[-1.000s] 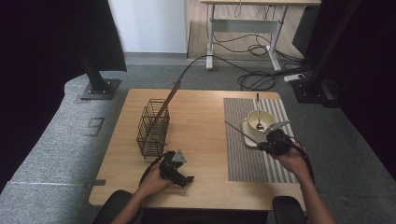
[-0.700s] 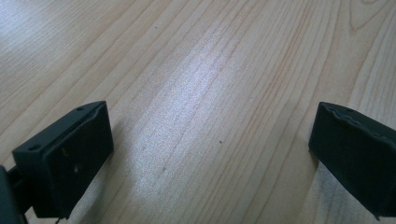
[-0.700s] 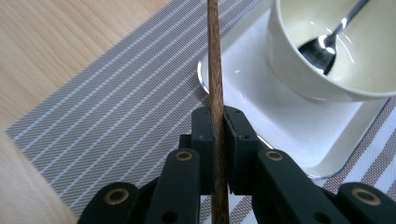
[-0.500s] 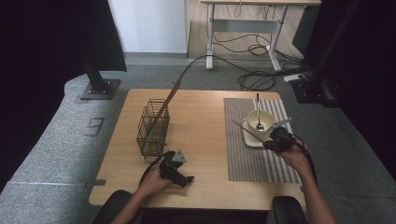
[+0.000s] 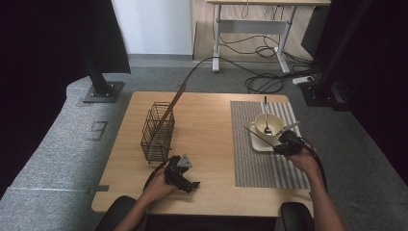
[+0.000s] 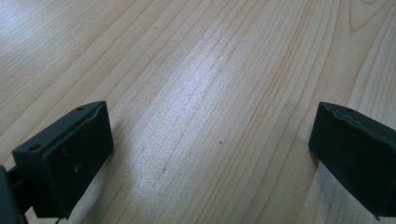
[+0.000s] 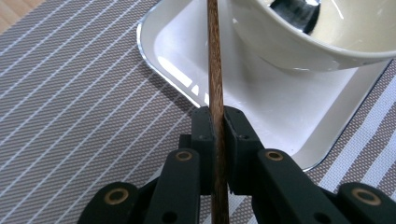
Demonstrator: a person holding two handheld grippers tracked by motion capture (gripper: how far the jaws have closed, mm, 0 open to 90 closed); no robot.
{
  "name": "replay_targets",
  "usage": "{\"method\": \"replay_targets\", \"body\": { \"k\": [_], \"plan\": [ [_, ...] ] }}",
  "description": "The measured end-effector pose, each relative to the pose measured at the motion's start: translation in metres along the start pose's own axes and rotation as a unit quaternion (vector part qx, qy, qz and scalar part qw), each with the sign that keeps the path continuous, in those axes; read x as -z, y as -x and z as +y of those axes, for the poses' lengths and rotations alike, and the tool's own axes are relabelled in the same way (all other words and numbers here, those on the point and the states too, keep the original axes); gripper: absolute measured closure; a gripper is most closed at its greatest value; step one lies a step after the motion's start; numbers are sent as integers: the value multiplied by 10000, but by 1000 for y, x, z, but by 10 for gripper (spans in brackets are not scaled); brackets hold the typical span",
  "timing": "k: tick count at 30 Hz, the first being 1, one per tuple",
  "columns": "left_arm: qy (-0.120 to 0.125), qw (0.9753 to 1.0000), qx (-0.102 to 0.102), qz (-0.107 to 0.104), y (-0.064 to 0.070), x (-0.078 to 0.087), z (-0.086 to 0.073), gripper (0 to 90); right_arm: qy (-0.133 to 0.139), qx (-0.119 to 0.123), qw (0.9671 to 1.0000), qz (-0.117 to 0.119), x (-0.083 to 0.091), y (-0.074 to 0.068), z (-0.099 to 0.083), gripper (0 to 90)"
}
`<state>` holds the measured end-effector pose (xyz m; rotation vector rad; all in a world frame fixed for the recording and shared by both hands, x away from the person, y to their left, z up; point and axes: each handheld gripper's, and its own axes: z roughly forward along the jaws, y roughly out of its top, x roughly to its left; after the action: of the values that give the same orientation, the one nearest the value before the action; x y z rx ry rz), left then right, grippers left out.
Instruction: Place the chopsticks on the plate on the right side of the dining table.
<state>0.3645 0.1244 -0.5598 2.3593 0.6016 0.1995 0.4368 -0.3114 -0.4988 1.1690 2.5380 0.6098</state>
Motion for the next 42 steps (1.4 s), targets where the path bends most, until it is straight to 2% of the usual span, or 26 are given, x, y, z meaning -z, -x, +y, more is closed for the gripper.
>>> {"method": "replay_targets", "body": {
  "k": [7,11,16,20,30,31,36,42],
  "plan": [
    [2,10000,-1,-2,0,0,0,0,-39,-20,10000,24,-6,11,-3,812],
    [3,10000,-1,-2,0,0,0,0,-165,-58,9998,28,-10,18,-2,791],
    [4,10000,-1,-3,0,0,0,0,-148,-136,9998,35,-11,24,-3,768],
    [5,10000,-3,-4,0,0,0,0,-118,-237,9996,3,-10,30,-3,739],
    [-6,10000,-16,-4,0,0,0,0,-149,-395,9989,-202,-21,38,-6,660],
    [-6,10000,-15,-4,0,0,0,0,-135,-424,9987,-247,-21,39,-6,629],
    [-6,10000,-17,-4,0,0,0,0,-111,-432,9987,-248,-19,39,-5,595],
    [-6,10000,-19,-2,0,0,0,0,192,-500,9983,-238,-4,35,-7,492]
  ]
}}
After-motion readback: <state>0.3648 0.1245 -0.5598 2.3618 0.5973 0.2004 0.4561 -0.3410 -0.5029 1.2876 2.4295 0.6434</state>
